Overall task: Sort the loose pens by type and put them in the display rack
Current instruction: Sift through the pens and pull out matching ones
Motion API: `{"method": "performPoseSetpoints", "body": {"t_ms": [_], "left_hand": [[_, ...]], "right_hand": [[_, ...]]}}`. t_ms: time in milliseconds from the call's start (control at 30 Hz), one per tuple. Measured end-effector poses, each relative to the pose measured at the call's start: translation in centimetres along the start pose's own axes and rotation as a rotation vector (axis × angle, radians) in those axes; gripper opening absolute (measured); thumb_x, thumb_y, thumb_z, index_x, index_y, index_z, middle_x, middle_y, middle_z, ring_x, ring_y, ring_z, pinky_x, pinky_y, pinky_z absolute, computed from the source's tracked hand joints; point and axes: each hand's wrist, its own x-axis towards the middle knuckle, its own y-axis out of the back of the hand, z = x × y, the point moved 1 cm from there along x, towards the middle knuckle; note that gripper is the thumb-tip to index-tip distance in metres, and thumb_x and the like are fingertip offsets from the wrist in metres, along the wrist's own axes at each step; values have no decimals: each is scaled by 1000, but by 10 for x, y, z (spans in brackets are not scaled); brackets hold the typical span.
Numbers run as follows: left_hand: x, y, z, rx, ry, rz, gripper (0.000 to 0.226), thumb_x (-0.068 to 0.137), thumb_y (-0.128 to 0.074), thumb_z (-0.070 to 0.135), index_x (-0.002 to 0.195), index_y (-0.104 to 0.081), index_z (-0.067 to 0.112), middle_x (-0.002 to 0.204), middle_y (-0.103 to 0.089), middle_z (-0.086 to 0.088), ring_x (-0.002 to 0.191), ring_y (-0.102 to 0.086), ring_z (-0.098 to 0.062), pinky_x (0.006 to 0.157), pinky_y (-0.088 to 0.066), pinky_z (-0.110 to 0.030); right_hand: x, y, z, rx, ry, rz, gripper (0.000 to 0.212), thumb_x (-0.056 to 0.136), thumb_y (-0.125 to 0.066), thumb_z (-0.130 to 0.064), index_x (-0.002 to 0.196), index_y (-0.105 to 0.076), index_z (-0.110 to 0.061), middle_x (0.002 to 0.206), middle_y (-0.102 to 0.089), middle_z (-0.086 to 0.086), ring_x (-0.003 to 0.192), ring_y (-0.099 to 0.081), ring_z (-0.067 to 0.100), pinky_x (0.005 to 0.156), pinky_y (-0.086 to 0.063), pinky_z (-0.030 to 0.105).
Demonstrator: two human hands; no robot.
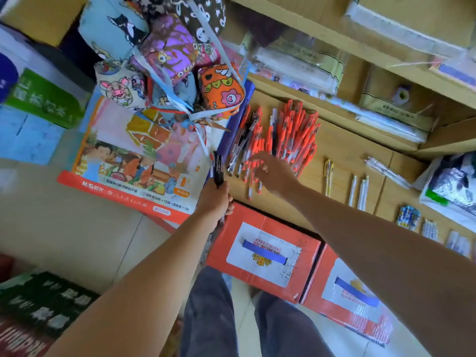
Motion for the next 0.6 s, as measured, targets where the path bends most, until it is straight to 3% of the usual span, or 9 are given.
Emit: {"method": "performPoseSetpoints", "body": {"t_ms": [100, 267, 400, 600], "left_hand": [[2, 7, -9, 11, -17, -19, 17, 102, -37, 15, 85, -37, 10, 65, -40, -6, 49, -37, -17, 44, -34, -26], [4, 7, -17, -18, -19, -26, 12, 102, -36, 15, 91, -37, 10, 70, -38, -6, 51, -38, -14, 42, -33, -21], [2, 2, -16, -33, -47, -44, 20, 102, -35, 13, 82, -35, 12, 68, -38, -6, 50, -38, -15, 45, -34, -25], [4, 0, -14, -52, -57, -41, 20, 102, -36, 13, 82, -37, 12, 66, -43, -5, 51, -39, -17, 48, -35, -27]], "right_hand": [[19, -17, -8, -200, 64, -116, 46, 96, -44, -15, 139, -44, -32, 88, -69, 7, 68, -66, 28, 66, -57, 40], [28, -31, 7, -470, 60, -209, 44, 94, -43, -17, 137, -43, -27, 106, -65, 6, 92, -64, 28, 76, -55, 38], [23, -23, 24, -522, 55, -158, 41, 94, -42, -17, 132, -42, -34, 94, -64, 3, 80, -63, 27, 60, -48, 30], [37, -23, 11, -350, 42, 31, 20, 97, -45, -24, 108, -60, -17, 70, -61, -1, 58, -61, 22, 49, -46, 26]]}}
